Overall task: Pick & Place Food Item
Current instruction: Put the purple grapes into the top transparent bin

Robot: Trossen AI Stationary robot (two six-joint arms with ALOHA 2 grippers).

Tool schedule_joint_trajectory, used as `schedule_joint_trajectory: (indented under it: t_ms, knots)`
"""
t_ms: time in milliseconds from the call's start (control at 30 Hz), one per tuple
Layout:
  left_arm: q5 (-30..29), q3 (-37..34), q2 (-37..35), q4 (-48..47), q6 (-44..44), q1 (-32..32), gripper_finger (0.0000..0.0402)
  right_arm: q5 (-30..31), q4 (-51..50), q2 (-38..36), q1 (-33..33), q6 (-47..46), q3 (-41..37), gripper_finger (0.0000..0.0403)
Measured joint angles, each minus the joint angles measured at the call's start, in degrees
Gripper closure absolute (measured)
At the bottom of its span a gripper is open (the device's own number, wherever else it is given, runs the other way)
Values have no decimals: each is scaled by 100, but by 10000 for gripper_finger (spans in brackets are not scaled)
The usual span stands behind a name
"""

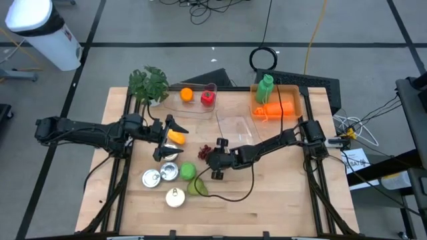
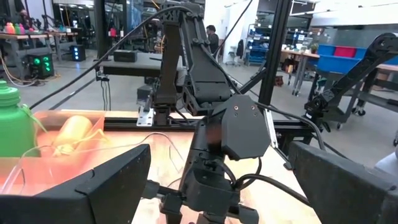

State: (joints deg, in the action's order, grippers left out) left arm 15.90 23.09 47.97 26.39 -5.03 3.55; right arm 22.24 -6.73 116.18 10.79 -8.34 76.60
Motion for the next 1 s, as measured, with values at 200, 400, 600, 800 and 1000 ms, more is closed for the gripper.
schedule_joint_trajectory:
  t_ms: [200,400,600,800,1000]
  knots:
    - [0,0,0,6,18,0,9,4,197,0,-8,56,-4,344]
    - [0,0,1,139,-110,0,9,12,500,-274,83,368,-7,395]
    - [4,0,1,269,-379,-33,9,11,507,-806,309,527,-7,394]
    - [4,0,2,393,-760,-59,9,26,519,-1445,653,766,-82,399]
    - [-342,0,2,472,-880,-61,9,465,739,-1991,952,1017,-369,400]
